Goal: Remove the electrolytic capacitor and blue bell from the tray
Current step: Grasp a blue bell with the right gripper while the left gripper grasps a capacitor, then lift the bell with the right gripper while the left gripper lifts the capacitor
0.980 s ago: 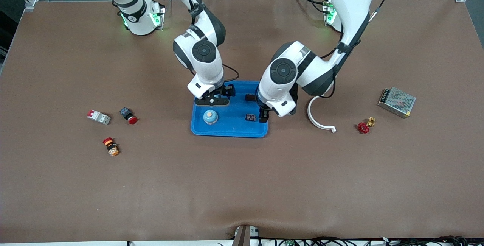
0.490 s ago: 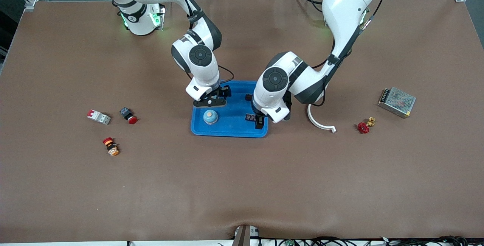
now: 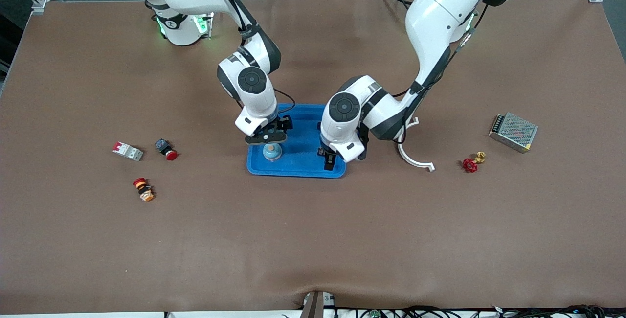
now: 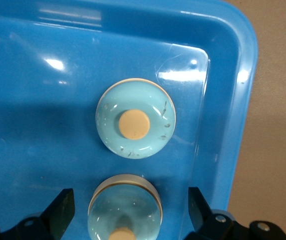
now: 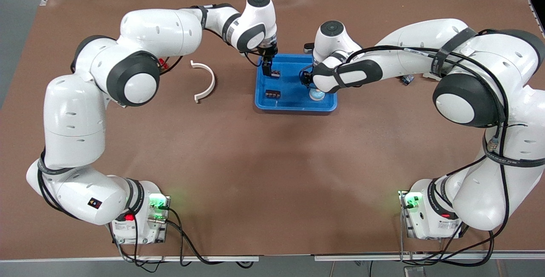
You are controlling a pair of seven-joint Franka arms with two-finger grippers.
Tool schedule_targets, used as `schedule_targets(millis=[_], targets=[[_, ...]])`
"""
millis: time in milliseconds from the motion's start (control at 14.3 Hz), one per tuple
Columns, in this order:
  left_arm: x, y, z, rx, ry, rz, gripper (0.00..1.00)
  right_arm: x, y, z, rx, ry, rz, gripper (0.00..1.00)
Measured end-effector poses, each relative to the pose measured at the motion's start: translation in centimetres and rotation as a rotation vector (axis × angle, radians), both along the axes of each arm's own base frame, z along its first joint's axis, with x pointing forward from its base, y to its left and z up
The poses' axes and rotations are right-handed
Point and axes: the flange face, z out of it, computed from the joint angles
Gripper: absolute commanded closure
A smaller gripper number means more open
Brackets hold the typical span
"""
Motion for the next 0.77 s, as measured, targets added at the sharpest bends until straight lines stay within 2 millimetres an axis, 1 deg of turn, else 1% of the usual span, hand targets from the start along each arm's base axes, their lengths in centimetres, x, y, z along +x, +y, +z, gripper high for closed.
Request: schedule_targets(millis=[210,560,770], targets=[[-0.3,-0.4,-1.2,0.015,-0.016,-0.009,0.0,-0.5,0.5,-0.3,-0.001,0.006,0.012,0.0],[-0.9,-1.2,-1.9,0.004,-0.027,-0.022,0.0,-2.5,1.8,-1.0,-0.01,0.022,0.05,0.0],[-1.3,-1.6,-2.3,0.002,-0.036,-0.026,0.0,-2.9,1.9,-1.2,-0.014,0.026,0.057,0.0]])
